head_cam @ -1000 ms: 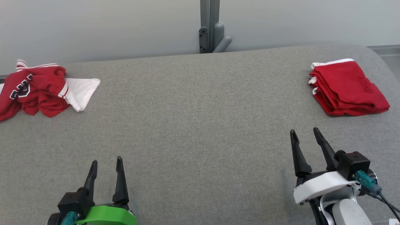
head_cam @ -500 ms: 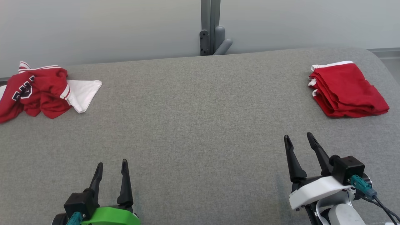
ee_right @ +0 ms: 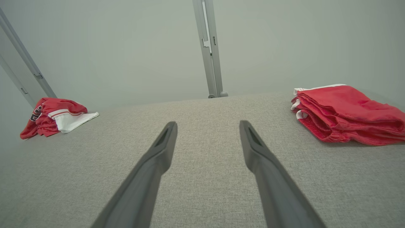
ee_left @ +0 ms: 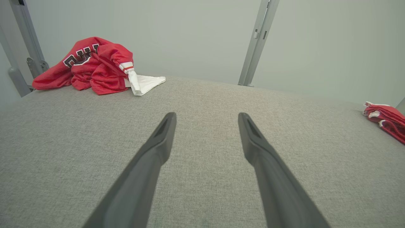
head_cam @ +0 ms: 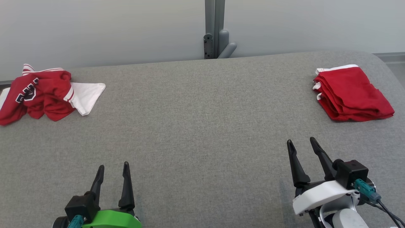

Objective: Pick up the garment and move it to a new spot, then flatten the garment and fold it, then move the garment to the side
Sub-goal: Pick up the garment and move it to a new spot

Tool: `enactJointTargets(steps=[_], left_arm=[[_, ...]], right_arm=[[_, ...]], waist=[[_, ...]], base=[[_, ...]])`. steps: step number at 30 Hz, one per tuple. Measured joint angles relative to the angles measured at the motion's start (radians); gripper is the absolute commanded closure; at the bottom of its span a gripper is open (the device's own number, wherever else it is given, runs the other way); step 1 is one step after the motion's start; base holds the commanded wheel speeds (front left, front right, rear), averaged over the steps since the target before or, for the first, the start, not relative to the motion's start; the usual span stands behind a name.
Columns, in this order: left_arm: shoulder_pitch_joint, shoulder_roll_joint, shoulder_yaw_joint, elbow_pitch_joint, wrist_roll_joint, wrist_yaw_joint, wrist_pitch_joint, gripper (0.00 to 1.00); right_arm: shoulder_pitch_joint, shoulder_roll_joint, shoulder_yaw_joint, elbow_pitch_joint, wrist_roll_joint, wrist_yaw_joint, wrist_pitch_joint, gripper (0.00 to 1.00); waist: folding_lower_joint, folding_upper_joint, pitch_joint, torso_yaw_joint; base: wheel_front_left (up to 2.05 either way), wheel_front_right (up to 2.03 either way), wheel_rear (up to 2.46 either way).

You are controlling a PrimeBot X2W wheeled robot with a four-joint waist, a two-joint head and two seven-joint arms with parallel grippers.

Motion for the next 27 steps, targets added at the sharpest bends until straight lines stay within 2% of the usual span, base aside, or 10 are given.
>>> enactJointTargets(steps=[11, 16, 22, 27], left_arm=[[0.0, -0.002, 0.002, 0.0, 0.006, -0.004, 0.0, 0.0], [-0.002, -0.004, -0.005, -0.001, 0.008, -0.005, 0.0, 0.0], [-0.009, -0.005, 0.004, -0.003, 0.017, 0.001, 0.0, 0.0], [0.003, -0.004, 0.016, -0.01, 0.023, 0.01, 0.0, 0.0]], right_arm=[[0.001, 0.0, -0.003, 0.0, 0.005, 0.0, 0.003, 0.0], [0.007, -0.001, -0.024, -0.003, 0.0, 0.0, -0.001, 0.0], [0.013, 0.0, -0.025, -0.011, -0.002, 0.0, -0.002, 0.0], [0.019, 0.0, -0.022, -0.011, 0.001, 0.0, 0.0, 0.0]], waist=[[0.0, 0.0, 0.001, 0.006], [0.0, 0.0, 0.0, 0.034], [0.0, 0.0, -0.003, 0.106], [0.0, 0.0, -0.008, 0.211]], base=[[0.0, 0.0, 0.0], [0.0, 0.0, 0.0], [0.0, 0.0, 0.0], [0.0, 0.0, 0.0]])
